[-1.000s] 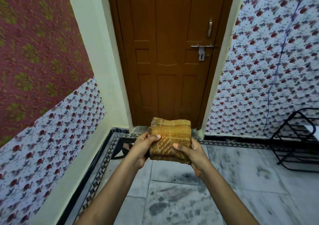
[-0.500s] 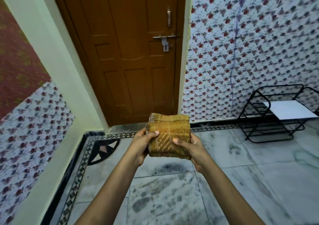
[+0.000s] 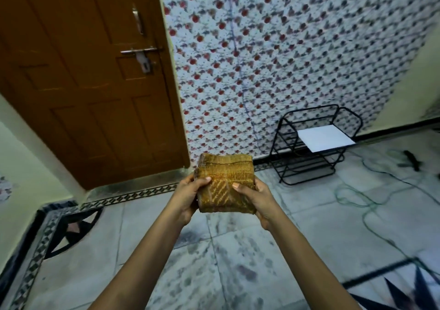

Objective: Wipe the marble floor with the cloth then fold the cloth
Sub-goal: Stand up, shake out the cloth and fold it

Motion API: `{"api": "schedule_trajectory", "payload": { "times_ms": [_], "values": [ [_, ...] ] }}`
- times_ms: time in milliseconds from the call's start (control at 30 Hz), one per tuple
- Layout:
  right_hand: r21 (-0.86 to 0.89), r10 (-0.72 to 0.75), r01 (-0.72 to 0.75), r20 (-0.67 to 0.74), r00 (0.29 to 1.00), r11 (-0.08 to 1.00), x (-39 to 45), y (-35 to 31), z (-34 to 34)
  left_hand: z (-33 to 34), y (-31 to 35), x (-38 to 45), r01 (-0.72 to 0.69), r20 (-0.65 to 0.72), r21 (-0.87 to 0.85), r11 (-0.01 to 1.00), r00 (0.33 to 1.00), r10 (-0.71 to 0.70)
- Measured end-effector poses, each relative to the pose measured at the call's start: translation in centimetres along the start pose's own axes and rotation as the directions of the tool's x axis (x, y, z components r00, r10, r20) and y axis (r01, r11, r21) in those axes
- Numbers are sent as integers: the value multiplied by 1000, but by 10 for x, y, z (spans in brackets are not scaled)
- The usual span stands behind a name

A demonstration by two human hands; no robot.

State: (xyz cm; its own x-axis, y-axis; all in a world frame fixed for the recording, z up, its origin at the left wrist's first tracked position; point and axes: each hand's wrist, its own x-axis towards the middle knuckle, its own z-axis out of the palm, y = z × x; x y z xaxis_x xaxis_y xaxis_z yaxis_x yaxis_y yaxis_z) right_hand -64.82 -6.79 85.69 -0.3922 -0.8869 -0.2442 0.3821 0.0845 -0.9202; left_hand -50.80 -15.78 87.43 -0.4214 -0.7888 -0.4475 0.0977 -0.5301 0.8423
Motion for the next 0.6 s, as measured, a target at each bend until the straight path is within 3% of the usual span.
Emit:
{"api": "schedule_trajectory", "payload": {
  "times_ms": [300,600],
  "values": [
    [6,17,-17,-75,997,1000,53,-27,-99,97,-17,70,16,40,63,998,999,-19],
    [4,63,-63,-159,985,998,164,-64,-189,195,-17,195,75,49,71,995,996,-78]
  ]
}}
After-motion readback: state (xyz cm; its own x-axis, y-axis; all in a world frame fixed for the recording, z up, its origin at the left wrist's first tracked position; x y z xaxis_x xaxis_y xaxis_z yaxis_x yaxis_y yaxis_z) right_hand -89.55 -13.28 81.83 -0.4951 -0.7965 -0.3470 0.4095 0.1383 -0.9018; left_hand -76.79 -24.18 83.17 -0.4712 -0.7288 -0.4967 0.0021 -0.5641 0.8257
